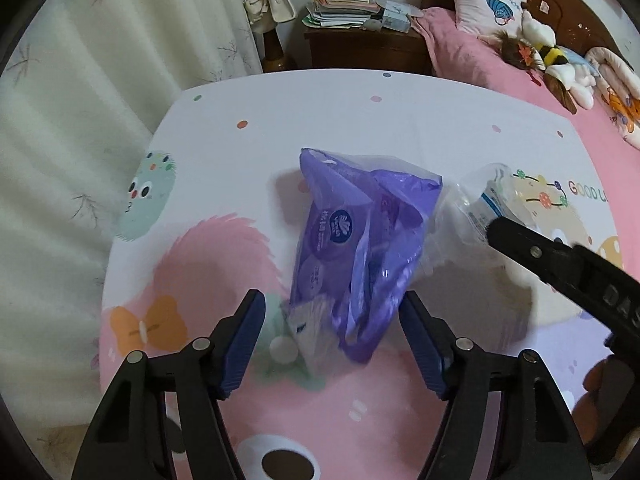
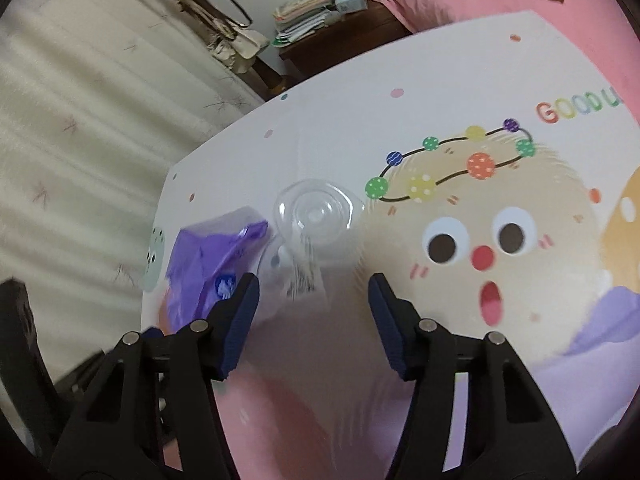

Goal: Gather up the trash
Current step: 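Grasp the clear plastic bottle with the right tool while left grasps purple tissue bag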

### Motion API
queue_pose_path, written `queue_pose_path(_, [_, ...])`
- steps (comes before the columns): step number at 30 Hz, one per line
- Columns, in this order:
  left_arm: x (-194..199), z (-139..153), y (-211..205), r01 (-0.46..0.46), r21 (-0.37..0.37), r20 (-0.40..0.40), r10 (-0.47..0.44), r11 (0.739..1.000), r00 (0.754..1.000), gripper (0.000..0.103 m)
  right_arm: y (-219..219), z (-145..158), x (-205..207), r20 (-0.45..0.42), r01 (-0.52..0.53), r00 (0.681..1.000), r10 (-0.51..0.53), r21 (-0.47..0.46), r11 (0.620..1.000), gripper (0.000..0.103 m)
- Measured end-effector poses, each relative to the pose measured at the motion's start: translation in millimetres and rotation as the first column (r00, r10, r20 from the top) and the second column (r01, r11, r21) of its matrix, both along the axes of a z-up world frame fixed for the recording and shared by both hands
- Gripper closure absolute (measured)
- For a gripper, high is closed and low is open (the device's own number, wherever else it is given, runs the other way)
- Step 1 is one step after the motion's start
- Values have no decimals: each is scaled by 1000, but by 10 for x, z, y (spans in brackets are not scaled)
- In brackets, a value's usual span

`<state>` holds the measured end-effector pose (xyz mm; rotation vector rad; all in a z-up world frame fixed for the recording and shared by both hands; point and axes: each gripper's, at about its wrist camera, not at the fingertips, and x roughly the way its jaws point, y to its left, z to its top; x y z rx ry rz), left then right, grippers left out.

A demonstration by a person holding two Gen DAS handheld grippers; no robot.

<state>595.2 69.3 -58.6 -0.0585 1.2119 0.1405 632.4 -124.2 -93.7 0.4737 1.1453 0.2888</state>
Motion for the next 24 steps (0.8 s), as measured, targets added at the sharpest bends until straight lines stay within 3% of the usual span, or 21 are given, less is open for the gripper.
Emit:
queue_pose_path(3, [66, -96, 8, 6, -5, -15, -6, 1000, 1000, 41, 17, -140, 114, -34, 42, 999, -41, 37, 998, 65])
queue_pose_path(5, [102, -180, 38, 8, -40, -38, -9, 999, 999, 72, 3, -223, 160, -56, 63, 997, -60, 57, 996, 77])
queue_pose_path(8, [87, -205, 75, -3, -72, -28, 1, 997, 1000, 88, -3, -226, 142, -38, 59, 998, -56, 75, 995, 82])
queue_pose_path(17, [-418, 97, 71, 17, -101, 27, -14, 995, 1000, 92, -159, 47, -321, 17, -5, 1000, 4, 51, 999, 87])
queue_pose_path(24, [-1399, 448, 63, 82, -102, 76, -74, 991, 994, 92, -203, 341, -1046, 46, -45, 998, 44, 27, 999, 87])
